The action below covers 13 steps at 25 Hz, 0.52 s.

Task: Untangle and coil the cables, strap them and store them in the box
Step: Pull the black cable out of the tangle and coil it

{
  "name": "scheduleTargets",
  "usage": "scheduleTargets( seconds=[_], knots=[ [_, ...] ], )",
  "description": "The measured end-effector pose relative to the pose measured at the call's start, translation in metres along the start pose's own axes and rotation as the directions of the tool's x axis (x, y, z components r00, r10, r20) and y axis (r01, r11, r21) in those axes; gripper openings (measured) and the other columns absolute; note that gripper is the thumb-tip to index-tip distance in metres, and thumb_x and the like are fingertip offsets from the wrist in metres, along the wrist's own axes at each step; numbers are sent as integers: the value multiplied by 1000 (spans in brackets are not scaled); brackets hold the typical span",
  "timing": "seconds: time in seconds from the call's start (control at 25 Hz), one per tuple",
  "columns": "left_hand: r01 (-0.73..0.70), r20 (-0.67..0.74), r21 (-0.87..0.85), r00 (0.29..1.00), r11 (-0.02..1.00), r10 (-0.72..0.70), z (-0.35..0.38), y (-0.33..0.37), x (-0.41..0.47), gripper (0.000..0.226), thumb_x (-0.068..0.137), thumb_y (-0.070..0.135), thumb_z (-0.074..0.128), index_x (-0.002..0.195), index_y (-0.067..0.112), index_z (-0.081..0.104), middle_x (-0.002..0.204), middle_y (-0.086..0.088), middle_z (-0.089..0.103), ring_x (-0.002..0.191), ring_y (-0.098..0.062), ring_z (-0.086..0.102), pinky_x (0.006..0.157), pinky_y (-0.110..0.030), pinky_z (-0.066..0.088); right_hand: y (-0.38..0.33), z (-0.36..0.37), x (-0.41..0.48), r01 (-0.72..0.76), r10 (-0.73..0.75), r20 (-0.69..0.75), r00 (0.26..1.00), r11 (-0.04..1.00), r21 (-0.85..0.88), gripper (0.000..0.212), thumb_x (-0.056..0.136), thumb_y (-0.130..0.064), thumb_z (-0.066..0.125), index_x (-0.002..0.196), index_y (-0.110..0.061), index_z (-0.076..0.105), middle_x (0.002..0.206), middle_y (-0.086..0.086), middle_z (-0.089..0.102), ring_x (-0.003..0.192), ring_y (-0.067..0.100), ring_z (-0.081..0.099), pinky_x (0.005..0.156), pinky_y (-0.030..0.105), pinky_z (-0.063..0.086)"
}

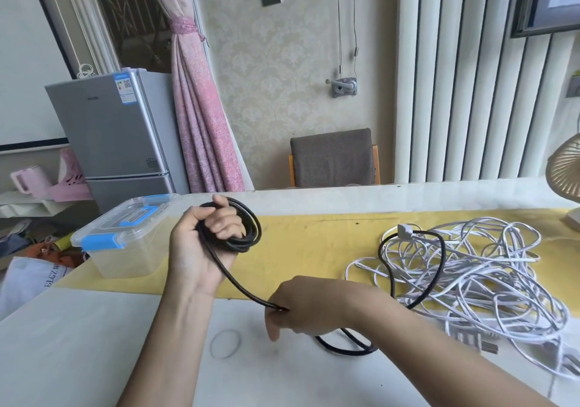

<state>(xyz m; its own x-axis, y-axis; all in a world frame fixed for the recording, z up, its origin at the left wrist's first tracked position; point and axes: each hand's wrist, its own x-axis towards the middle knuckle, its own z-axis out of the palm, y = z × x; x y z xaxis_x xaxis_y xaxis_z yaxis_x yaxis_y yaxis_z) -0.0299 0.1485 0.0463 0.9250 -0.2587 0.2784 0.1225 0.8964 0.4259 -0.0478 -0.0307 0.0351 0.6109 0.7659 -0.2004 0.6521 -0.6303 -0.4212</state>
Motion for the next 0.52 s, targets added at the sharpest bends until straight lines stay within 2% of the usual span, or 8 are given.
scheduleTargets(
  seconds=[0.04, 0.08, 0.16, 0.24, 0.32, 0.4, 0.44, 0.52],
  knots=[
    [47, 34, 11, 998, 999, -47, 4, 3, -4, 13, 79, 2, 50, 89, -1, 58, 58, 0, 38, 48, -11, 36, 46, -23, 38, 6, 1, 3, -47, 47, 11, 999, 999, -6, 28, 95, -24, 40, 93, -19, 68, 64, -7, 46, 57, 9, 43, 52, 23, 32],
    [68, 45, 89, 996, 994, -72, 7, 8, -9, 20, 87, 8, 40, 93, -1, 56, 60, -1, 37, 48, -12, 33, 47, -24, 35, 12, -1, 5, -88, 88, -10, 996, 996, 0, 29, 95, -25, 41, 88, -19, 68, 63, -6, 47, 57, 11, 43, 51, 24, 31],
    [90, 124, 235, 985, 968, -122, 12, 14, -16, 31, 96, 19, 31, 97, -1, 54, 54, 0, 33, 41, -10, 26, 43, -24, 30, 26, -11, 5, -170, 173, -121, 977, 985, 34, 31, 95, -29, 45, 76, -19, 67, 59, -6, 49, 53, 11, 43, 49, 24, 31],
    [156, 256, 325, 935, 933, -246, 16, 12, -23, 31, 100, 26, 36, 91, 2, 53, 46, 5, 26, 36, -6, 20, 37, -19, 23, 43, -28, 1, -258, 272, -270, 924, 962, 87, 38, 94, -35, 51, 61, -20, 60, 54, -6, 48, 48, 10, 40, 46, 24, 31],
    [241, 353, 430, 842, 870, -408, 14, 10, -28, 27, 99, 30, 45, 81, 10, 47, 43, 7, 22, 34, -4, 18, 34, -17, 16, 59, -43, -6, -326, 387, -393, 834, 921, 215, 42, 92, -37, 56, 53, -20, 56, 49, -4, 45, 45, 12, 38, 45, 24, 29],
    [291, 351, 581, 753, 760, -557, 8, 5, -29, 29, 98, 32, 49, 76, 13, 42, 43, 9, 23, 35, -2, 18, 34, -17, 12, 70, -55, -16, -337, 498, -453, 740, 857, 391, 42, 90, -33, 60, 51, -17, 56, 42, -3, 39, 40, 14, 34, 43, 23, 26],
    [288, 309, 668, 732, 687, -607, 6, 1, -28, 29, 96, 35, 51, 76, 15, 45, 45, 11, 26, 36, 0, 19, 33, -17, 11, 73, -60, -20, -326, 534, -469, 704, 829, 455, 41, 89, -31, 60, 51, -15, 56, 41, -3, 36, 39, 15, 32, 43, 22, 25],
    [286, 108, 828, 763, 483, -637, 7, -3, -25, 32, 87, 47, 61, 71, 21, 52, 47, 14, 32, 37, 2, 23, 33, -14, 13, 72, -66, -26, -295, 565, -504, 653, 803, 518, 39, 89, -27, 59, 53, -13, 55, 44, -1, 35, 40, 17, 30, 43, 22, 25]
  ],
)
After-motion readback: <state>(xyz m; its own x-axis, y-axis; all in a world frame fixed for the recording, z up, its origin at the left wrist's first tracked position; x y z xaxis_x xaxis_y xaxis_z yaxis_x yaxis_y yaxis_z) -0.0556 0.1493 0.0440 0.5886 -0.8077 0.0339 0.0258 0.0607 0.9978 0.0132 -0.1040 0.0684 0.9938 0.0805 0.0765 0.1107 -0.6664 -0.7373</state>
